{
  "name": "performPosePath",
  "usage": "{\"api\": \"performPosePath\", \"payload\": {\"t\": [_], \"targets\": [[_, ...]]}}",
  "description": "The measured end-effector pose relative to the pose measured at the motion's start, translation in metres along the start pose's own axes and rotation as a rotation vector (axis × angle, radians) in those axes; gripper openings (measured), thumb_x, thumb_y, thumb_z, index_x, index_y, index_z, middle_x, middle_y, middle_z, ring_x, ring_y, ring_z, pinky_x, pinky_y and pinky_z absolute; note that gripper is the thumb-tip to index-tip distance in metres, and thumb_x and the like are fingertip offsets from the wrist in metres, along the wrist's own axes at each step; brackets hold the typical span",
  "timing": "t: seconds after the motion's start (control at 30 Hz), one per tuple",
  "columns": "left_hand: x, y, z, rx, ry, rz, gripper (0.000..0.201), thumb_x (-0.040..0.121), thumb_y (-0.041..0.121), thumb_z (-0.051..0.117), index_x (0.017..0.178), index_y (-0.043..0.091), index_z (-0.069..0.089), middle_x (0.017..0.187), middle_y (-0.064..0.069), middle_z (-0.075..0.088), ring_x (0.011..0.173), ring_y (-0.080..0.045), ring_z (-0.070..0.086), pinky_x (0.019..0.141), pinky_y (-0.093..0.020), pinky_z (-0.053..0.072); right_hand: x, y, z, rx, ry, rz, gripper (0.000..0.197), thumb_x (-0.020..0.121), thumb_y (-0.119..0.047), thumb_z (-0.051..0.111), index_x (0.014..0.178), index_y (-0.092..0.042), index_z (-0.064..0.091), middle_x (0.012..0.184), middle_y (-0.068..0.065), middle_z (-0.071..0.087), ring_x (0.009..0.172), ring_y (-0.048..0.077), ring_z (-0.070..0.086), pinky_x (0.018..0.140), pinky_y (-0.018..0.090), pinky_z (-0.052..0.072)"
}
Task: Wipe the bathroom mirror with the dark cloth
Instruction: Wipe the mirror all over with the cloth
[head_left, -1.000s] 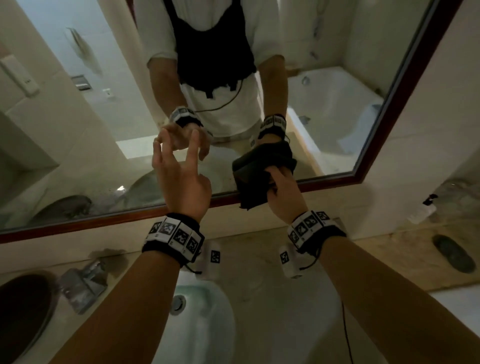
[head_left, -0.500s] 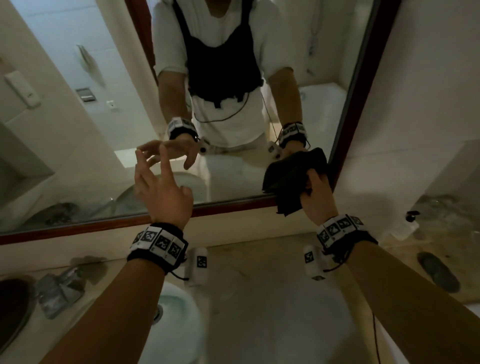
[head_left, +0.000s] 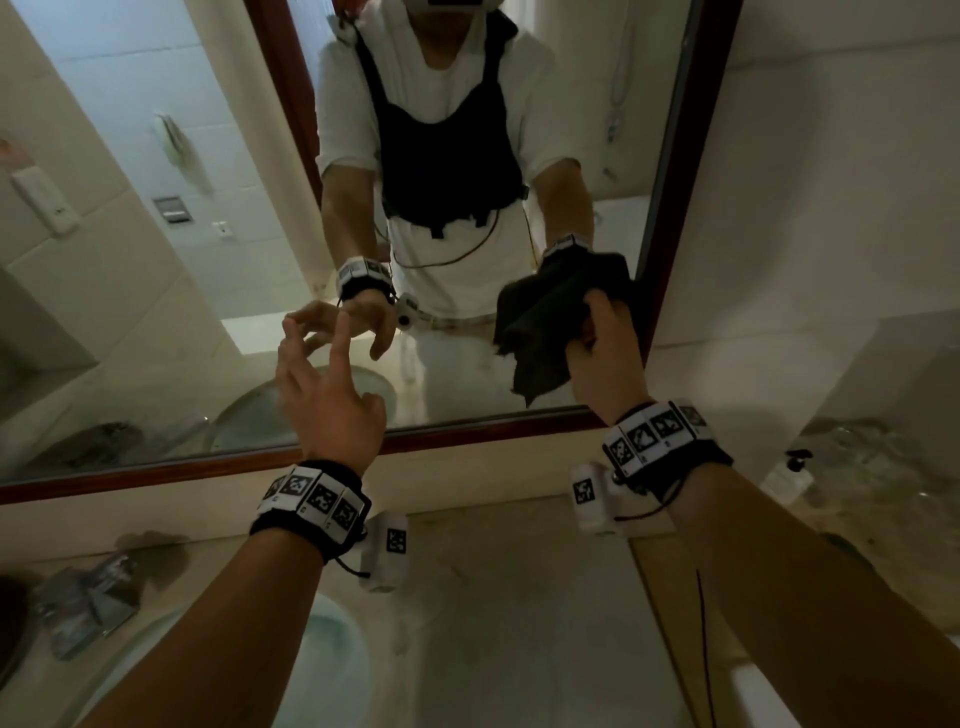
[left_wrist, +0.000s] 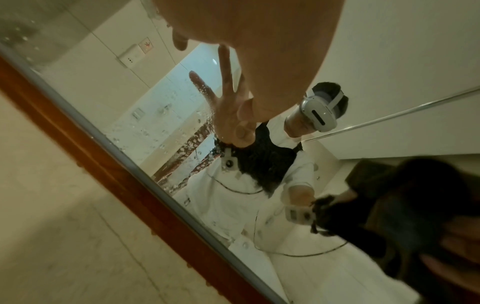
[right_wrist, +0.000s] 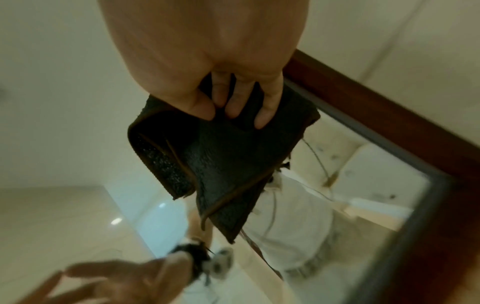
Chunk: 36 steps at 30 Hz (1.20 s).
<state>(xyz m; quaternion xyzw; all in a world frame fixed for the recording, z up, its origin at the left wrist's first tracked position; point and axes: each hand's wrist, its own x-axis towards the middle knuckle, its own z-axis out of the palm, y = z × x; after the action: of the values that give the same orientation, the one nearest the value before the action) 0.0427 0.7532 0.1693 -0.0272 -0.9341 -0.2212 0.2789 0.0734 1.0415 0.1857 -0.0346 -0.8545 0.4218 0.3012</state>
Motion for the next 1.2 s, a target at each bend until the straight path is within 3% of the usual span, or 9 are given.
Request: {"api": "performPosePath", "payload": {"t": [0.2,0.3,0.4,0.53,0.6,0.77,0.97,1.1,1.2], "targets": [[0.000,-0.002,-0.007,-0.031,-0.003,0.029,0.099,0.070,0.008,0.073,0.151,0.038,0.025,0.161,-0.018,0.005,0.143,-0.041,0.017,0.110,-0.059,0.031,0.021,-0.030,-0.001,0.067,0.094,-0.090,0.049,0.092,-0.001,0.051,0.139,-0.014,0.044,0.135,0.016,0.043,0.113,0.027,0.054,0.101,0.032,0.045],[-0.003,0.000,-0.008,-0.055,-0.036,0.020,0.096,0.072,0.008,0.072,0.151,0.038,0.025,0.162,-0.013,0.001,0.144,-0.038,0.014,0.112,-0.055,0.029,0.003,-0.013,0.015,0.060,0.021,-0.045,0.051,0.092,0.000,0.051,0.140,-0.012,0.043,0.132,0.016,0.045,0.106,0.024,0.055,0.093,0.025,0.042],[-0.012,0.002,-0.003,-0.107,-0.071,0.053,0.087,0.074,0.007,0.073,0.147,0.033,0.035,0.161,-0.009,0.003,0.146,-0.034,0.014,0.116,-0.048,0.028,-0.018,0.005,0.038,0.068,-0.073,0.010,0.053,0.090,0.003,0.051,0.140,-0.011,0.041,0.128,0.016,0.045,0.104,0.028,0.054,0.094,0.034,0.046],[-0.029,0.001,0.008,-0.099,-0.114,0.067,0.059,0.078,0.012,0.072,0.133,0.024,0.054,0.143,-0.010,0.039,0.133,-0.030,0.036,0.109,-0.042,0.037,-0.031,0.014,0.061,0.072,-0.145,0.051,0.057,0.086,0.009,0.051,0.140,-0.006,0.038,0.114,0.010,0.042,0.089,0.014,0.045,0.089,0.025,0.038],[-0.037,0.003,0.014,-0.166,-0.236,0.099,0.039,0.084,0.012,0.068,0.122,0.021,0.064,0.128,-0.005,0.052,0.119,-0.023,0.050,0.100,-0.037,0.045,-0.035,0.011,0.064,0.074,-0.175,0.058,0.057,0.086,0.009,0.052,0.139,-0.005,0.038,0.114,0.010,0.041,0.084,0.006,0.043,0.087,0.019,0.036],[-0.044,0.034,0.025,-0.328,-0.505,0.222,0.029,0.089,0.003,0.058,0.109,0.017,0.073,0.105,-0.001,0.064,0.095,-0.017,0.062,0.088,-0.029,0.051,-0.037,0.003,0.060,0.091,-0.271,0.106,0.058,0.087,0.006,0.053,0.141,-0.009,0.037,0.114,0.004,0.038,0.093,0.014,0.047,0.082,0.023,0.038],[-0.041,0.082,0.044,-0.561,-0.572,0.272,0.047,0.083,-0.011,0.055,0.124,0.009,0.064,0.118,-0.007,0.059,0.109,-0.021,0.058,0.100,-0.030,0.047,-0.029,0.014,0.041,0.092,-0.431,0.050,0.061,0.085,0.012,0.049,0.141,-0.011,0.040,0.112,0.003,0.043,0.097,0.015,0.049,0.086,0.025,0.041],[-0.037,0.097,0.056,-0.639,-0.517,0.188,0.055,0.088,-0.007,0.054,0.138,0.017,0.053,0.132,-0.008,0.051,0.118,-0.020,0.052,0.106,-0.037,0.044,-0.027,0.024,0.026,0.141,-0.517,0.021,0.067,0.084,0.016,0.045,0.145,-0.014,0.042,0.117,0.003,0.048,0.107,0.018,0.050,0.100,0.028,0.043],[-0.041,0.103,0.065,-0.626,-0.446,0.141,0.056,0.091,0.001,0.053,0.140,0.028,0.048,0.139,-0.006,0.044,0.123,-0.021,0.050,0.107,-0.040,0.044,-0.028,0.025,0.008,0.124,-0.449,-0.025,0.062,0.083,0.013,0.047,0.137,-0.018,0.053,0.115,0.002,0.055,0.108,0.016,0.054,0.097,0.025,0.045]]}}
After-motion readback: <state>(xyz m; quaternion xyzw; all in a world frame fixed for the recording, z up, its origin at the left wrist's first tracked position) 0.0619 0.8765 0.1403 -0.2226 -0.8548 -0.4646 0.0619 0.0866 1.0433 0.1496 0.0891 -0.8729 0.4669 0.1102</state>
